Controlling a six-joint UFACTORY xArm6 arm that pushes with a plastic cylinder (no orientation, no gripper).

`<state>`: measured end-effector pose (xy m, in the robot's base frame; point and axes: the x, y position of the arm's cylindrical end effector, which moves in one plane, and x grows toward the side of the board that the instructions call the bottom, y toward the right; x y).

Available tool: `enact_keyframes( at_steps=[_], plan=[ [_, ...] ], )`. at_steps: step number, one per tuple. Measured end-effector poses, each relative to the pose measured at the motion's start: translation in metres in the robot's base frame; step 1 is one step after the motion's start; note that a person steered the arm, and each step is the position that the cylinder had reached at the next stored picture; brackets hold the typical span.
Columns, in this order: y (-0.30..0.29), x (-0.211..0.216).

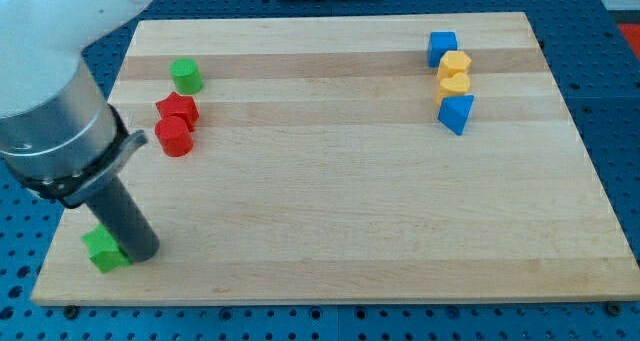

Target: Move red circle to the green star

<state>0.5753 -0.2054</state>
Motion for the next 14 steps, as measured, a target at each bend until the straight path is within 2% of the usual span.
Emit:
enact_keyframes(
  at_steps=[1, 2, 3, 4, 5, 8, 10, 11, 14],
  plan=[
    [-0.009, 0.0],
    [0.023, -0.009],
    [0.066, -0.048],
    [0.072, -0.1],
    [0.067, -0.147],
    [0.038, -0.182],
    [0.01, -0.183],
    [0.019, -0.181],
    [0.018, -0.129]
  ],
)
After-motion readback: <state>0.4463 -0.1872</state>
